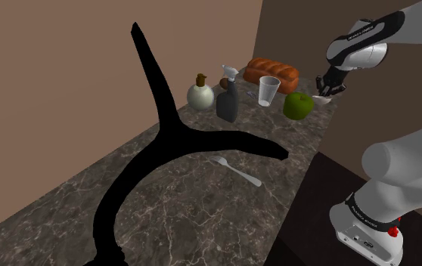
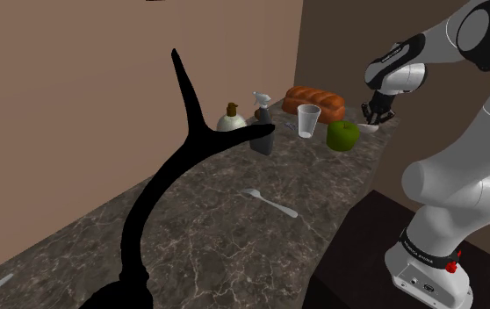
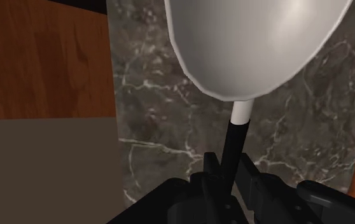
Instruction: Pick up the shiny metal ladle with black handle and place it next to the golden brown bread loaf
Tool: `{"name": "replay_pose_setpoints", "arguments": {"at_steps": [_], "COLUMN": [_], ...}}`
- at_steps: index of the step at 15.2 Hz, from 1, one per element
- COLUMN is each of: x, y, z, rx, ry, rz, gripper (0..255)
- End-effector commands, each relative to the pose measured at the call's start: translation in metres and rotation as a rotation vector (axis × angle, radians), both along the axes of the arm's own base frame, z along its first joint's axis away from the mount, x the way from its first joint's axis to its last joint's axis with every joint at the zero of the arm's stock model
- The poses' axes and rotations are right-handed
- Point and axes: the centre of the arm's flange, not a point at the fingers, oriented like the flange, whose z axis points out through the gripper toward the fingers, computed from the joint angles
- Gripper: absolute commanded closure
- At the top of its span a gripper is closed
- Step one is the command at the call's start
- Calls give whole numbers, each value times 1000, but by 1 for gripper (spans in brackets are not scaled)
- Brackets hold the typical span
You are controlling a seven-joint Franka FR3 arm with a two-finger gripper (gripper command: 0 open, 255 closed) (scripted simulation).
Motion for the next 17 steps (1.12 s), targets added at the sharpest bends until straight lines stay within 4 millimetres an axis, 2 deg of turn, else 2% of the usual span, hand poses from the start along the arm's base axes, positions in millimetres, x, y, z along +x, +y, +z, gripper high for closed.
{"name": "replay_pose_setpoints", "arguments": {"at_steps": [1, 4, 12, 13, 17], "x": [1, 1, 1, 1, 1], "y": [0, 0, 0, 0, 0], "z": [-10, -30, -30, -30, -30], "rx": [0, 0, 0, 0, 0], "ry": [-1, -1, -1, -1, -1], "rz": [0, 0, 0, 0, 0], "gripper": [255, 255, 255, 0, 0]}}
